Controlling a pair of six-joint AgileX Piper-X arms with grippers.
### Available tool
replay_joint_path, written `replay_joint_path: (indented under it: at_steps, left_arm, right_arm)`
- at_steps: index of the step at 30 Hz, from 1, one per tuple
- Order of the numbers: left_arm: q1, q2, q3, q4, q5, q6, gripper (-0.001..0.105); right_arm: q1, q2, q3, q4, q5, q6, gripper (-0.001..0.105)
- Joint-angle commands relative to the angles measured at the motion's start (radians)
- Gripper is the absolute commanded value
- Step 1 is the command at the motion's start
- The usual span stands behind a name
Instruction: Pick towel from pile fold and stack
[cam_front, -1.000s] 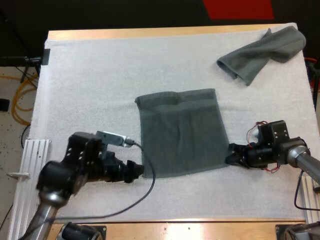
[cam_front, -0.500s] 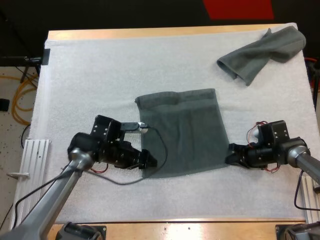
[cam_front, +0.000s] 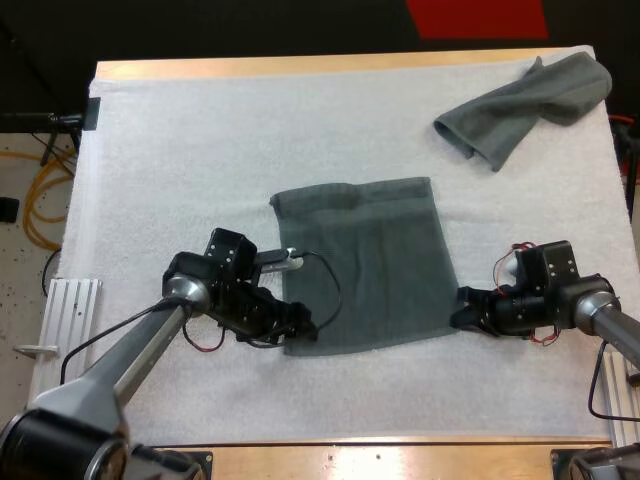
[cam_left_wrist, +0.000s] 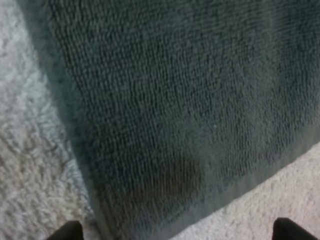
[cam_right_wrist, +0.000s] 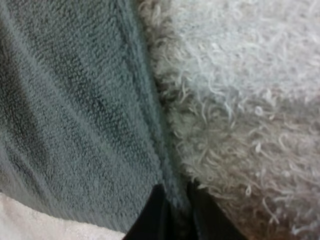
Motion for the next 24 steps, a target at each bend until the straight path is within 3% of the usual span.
replay_joint_path:
  at_steps: [1,12,19,24]
  left_arm:
    - [-0.007,0.008,0.001,-0.002,0.032,-0.005,0.071]
    - [-0.007,0.085,0.001,-0.008,0.108,-0.005,0.071]
    - [-0.007,0.169,0.001,-0.027,0.113,-0.005,0.07]
    - [-0.007,0.169,-0.001,-0.03,0.113,-0.003,0.057]
  right_arm:
    - [-0.001,0.002,0.002,-0.001,0.008,-0.009,0.0]
    - [-0.001,0.002,0.002,-0.001,0.008,-0.009,0.0]
    - [-0.001,0.002,0.002,-0.001,0.008,-0.009,0.0]
    - [-0.001,0.002,0.002,-0.001,0.008,-0.009,0.0]
